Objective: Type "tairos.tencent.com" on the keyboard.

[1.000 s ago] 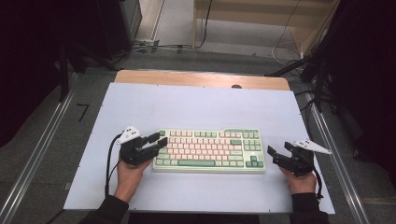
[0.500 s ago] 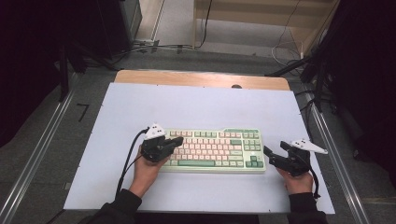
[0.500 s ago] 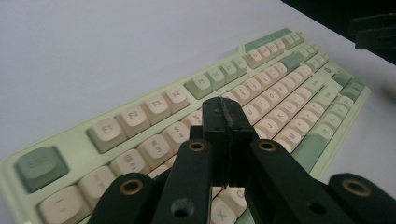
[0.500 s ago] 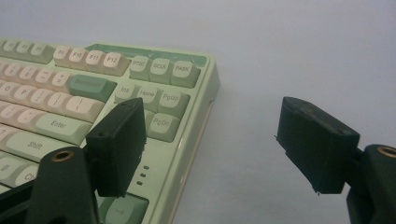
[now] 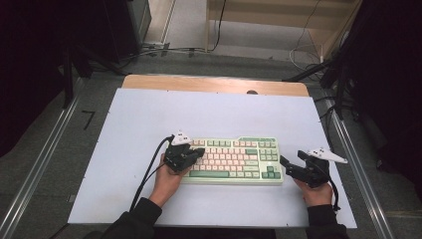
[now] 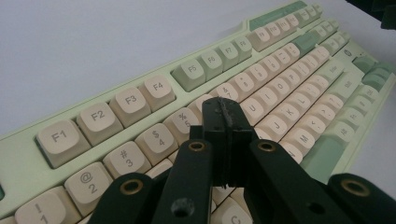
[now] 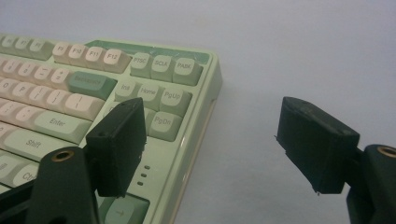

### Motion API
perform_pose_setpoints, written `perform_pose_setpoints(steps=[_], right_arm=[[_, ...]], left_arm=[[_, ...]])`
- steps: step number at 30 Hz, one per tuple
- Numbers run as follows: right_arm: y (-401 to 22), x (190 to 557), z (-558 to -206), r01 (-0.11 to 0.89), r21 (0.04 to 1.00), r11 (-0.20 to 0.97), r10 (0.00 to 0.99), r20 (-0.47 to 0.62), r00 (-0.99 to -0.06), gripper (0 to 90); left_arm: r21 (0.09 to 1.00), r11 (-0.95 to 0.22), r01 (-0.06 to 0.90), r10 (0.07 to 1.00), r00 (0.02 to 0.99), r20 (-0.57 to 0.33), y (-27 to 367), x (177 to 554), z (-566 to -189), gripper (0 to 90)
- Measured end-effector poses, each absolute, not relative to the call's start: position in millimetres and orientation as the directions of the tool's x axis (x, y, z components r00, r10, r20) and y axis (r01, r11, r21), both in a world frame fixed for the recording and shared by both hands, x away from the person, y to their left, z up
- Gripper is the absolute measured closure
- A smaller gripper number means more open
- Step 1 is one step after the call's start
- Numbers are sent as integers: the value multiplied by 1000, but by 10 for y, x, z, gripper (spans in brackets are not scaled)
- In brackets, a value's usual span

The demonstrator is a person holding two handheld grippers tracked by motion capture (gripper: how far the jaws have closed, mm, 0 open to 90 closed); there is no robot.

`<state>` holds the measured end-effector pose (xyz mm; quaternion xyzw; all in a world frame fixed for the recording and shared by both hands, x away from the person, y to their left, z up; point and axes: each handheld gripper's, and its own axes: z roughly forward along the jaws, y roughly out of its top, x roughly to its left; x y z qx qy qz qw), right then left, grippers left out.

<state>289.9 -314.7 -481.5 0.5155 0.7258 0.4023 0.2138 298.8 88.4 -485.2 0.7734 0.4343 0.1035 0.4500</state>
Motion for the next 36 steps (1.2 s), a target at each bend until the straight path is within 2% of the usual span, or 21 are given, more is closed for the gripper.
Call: perform_pose_setpoints(steps=[36], right_arm=[[-3114, 2916, -4833, 582, 796, 163, 916, 96, -389, 222]], left_arm=[[739, -276, 615, 782, 590, -199, 736, 3046, -4889, 900]])
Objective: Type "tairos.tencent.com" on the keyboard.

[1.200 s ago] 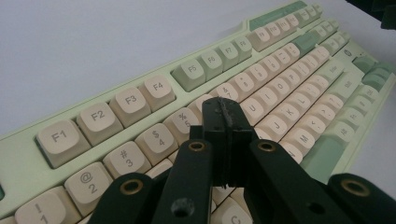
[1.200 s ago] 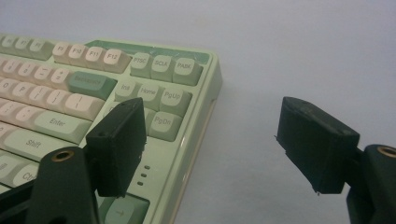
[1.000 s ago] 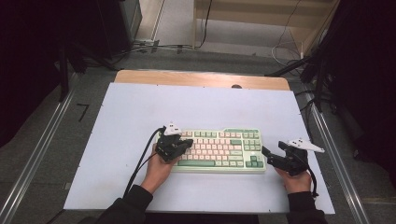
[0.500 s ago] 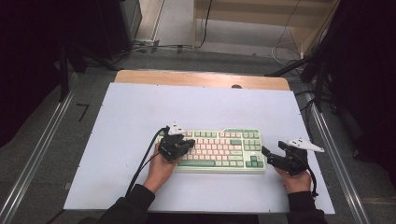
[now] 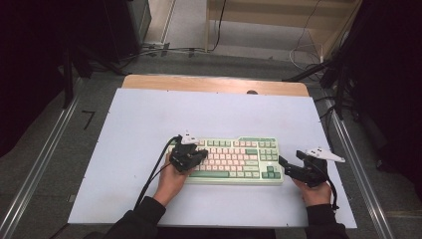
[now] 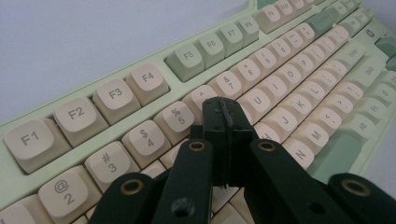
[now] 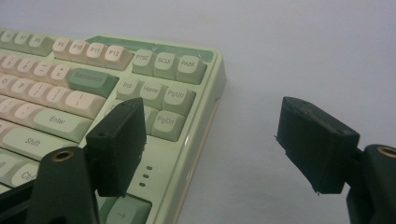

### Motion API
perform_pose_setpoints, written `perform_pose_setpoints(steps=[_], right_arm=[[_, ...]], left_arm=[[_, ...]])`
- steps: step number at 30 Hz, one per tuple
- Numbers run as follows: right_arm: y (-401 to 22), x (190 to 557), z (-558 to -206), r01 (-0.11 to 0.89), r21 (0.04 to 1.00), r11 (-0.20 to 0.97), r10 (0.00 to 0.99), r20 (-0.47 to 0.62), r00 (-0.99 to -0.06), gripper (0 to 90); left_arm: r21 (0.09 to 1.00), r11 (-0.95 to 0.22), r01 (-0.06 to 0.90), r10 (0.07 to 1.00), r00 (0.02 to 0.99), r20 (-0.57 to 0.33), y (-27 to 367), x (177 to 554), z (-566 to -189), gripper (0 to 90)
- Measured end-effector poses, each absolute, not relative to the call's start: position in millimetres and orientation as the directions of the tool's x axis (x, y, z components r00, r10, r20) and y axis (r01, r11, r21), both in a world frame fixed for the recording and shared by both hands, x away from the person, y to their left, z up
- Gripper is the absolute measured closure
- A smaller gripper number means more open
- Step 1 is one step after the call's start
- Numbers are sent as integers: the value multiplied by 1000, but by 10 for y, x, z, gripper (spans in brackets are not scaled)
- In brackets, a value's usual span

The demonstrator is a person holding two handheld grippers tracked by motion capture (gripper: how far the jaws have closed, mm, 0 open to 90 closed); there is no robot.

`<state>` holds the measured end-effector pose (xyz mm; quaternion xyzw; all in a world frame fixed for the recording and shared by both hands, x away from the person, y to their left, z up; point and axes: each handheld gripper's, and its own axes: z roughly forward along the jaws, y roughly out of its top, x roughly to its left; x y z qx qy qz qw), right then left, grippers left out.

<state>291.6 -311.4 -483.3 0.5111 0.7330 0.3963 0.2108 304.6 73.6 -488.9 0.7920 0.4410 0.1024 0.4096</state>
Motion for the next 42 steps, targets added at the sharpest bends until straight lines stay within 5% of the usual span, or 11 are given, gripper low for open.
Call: perform_pose_setpoints(steps=[6, 14, 21, 34, 42], right_arm=[[-3127, 2918, -4832, 583, 797, 158, 919, 97, -382, 222], [-3118, 2915, -4828, 584, 796, 158, 920, 97, -381, 222], [-3131, 2918, -4826, 579, 800, 154, 920, 98, -380, 222], [-3116, 2908, -4832, 582, 796, 165, 920, 89, -382, 222], [-3104, 2907, -4841, 585, 793, 173, 919, 83, -385, 222]], left_arm=[[774, -195, 602, 766, 586, -262, 830, 3017, -4773, 900], [787, -134, 602, 754, 578, -313, 936, 3011, -4686, 499], [789, -165, 591, 758, 589, -282, 971, 2973, -4663, 360], [804, -164, 571, 766, 588, -261, 1155, 2832, -4675, 286], [808, -143, 571, 788, 560, -257, 1358, 2743, -4748, 337]])
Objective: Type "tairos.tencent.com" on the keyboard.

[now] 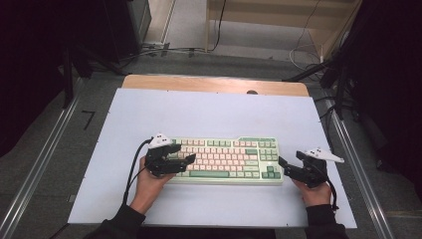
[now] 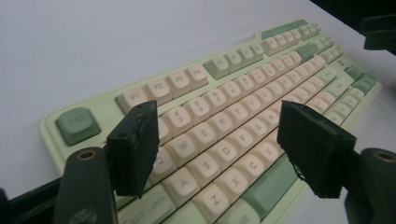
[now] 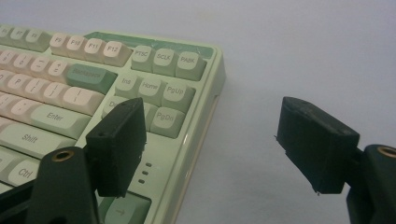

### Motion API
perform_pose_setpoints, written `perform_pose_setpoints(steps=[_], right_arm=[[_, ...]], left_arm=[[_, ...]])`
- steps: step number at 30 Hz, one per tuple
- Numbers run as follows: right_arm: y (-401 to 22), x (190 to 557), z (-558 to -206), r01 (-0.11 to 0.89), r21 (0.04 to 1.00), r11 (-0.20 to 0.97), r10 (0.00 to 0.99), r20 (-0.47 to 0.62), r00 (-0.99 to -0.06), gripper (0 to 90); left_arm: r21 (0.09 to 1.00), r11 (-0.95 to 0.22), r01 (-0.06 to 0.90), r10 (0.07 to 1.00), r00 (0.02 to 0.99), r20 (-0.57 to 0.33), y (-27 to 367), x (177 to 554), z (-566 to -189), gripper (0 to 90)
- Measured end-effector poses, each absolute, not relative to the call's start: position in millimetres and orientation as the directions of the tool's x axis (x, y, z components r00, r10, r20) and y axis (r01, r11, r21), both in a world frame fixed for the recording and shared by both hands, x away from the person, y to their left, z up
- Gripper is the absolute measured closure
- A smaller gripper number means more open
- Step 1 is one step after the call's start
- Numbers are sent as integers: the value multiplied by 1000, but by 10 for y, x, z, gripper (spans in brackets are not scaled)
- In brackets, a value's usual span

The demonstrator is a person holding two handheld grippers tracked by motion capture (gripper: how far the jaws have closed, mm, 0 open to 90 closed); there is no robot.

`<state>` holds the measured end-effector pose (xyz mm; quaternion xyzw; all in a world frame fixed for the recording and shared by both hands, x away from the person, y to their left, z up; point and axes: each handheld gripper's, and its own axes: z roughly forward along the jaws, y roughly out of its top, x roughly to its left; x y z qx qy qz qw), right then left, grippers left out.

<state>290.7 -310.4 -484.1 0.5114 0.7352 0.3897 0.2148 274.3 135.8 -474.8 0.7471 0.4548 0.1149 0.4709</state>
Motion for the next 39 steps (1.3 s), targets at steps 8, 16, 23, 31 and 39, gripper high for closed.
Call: perform_pose_setpoints(steps=[8, 16, 23, 31, 39], right_arm=[[-3100, 2902, -4842, 582, 793, 179, 918, 79, -389, 222], [-3072, 2909, -4855, 588, 787, 187, 913, 80, -399, 222], [-3054, 2922, -4858, 587, 787, 190, 911, 81, -404, 222], [-3037, 2925, -4868, 590, 783, 197, 910, 78, -407, 222], [-2982, 2895, -4822, 573, 797, 188, 900, 94, -426, 224]], left_arm=[[805, -115, 582, 787, 548, -283, 1491, 2638, -4849, 853], [793, -201, 575, 815, 547, -190, 1395, 2657, -4897, 900], [777, -208, 594, 827, 531, -184, 1397, 2680, -4925, 900], [766, -211, 608, 825, 531, -194, 1381, 2695, -4934, 900], [840, -60, 539, 826, 499, -261, 1517, 2632, -4835, 486]])
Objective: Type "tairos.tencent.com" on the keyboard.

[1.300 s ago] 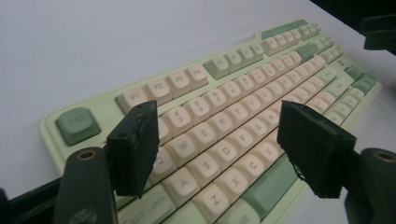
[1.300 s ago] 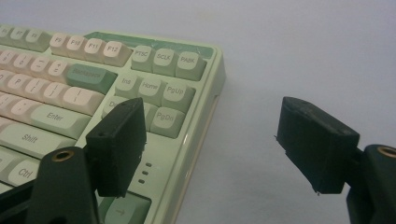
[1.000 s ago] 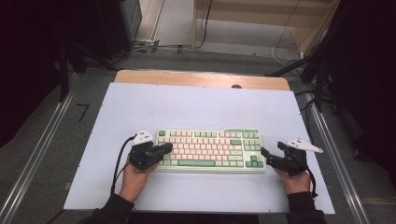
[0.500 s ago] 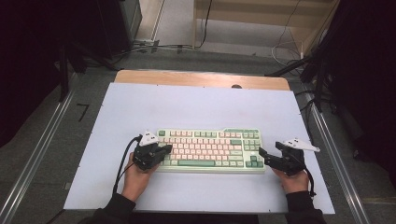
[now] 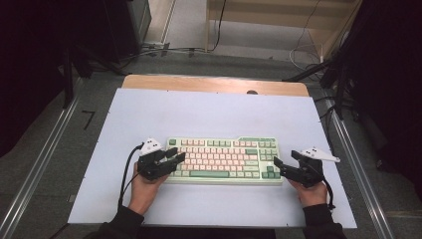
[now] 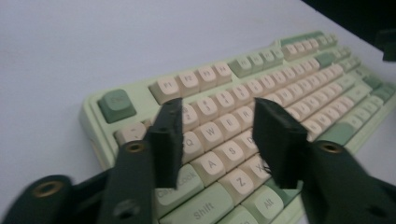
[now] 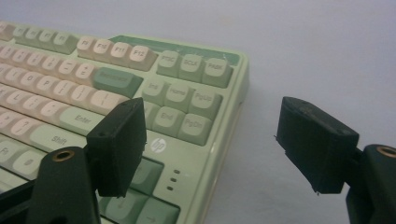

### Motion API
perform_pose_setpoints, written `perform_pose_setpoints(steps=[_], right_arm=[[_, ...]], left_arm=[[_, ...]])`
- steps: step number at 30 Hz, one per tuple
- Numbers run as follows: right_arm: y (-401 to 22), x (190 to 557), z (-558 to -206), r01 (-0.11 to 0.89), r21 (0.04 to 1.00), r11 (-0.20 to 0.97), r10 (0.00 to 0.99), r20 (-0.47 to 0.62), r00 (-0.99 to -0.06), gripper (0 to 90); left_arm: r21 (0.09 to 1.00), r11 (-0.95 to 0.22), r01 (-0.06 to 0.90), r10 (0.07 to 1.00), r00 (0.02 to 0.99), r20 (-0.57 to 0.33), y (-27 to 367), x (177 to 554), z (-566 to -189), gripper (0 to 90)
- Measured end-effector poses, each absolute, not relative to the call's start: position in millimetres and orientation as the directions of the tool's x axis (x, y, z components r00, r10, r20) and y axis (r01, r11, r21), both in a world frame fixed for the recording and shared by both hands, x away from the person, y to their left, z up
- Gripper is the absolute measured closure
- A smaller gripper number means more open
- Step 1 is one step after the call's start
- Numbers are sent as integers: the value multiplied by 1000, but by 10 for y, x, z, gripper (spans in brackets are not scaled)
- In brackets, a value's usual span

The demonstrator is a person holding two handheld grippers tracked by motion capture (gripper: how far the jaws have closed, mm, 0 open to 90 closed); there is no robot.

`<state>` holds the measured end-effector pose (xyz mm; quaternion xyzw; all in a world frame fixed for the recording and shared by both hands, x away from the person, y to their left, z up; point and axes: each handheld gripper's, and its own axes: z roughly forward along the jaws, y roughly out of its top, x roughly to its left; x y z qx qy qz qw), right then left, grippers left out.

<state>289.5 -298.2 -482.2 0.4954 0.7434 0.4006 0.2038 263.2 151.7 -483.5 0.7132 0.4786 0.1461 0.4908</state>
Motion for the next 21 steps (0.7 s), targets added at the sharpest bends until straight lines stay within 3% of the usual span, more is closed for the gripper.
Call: perform_pose_setpoints(steps=[3, 7, 11, 18, 21], right_arm=[[-2916, 2890, -4816, 567, 798, 204, 892, 88, -444, 224], [-2771, 2912, -4770, 561, 804, 196, 871, 120, -476, 226], [-2652, 2930, -4754, 553, 805, 216, 856, 116, -504, 228], [-2365, 2980, -4727, 532, 810, 248, 823, 114, -556, 311], [-2265, 2985, -4723, 525, 810, 263, 810, 111, -576, 396]], left_arm=[[842, -13, 539, 839, 464, -284, 1572, 2648, -4852, 398], [825, 27, 565, 835, 441, -330, 1619, 2673, -4892, 376], [833, 18, 553, 838, 447, -314, 1605, 2669, -4888, 377], [838, -2, 546, 845, 449, -290, 1574, 2654, -4883, 379], [836, -15, 548, 845, 454, -283, 1561, 2657, -4894, 386]])
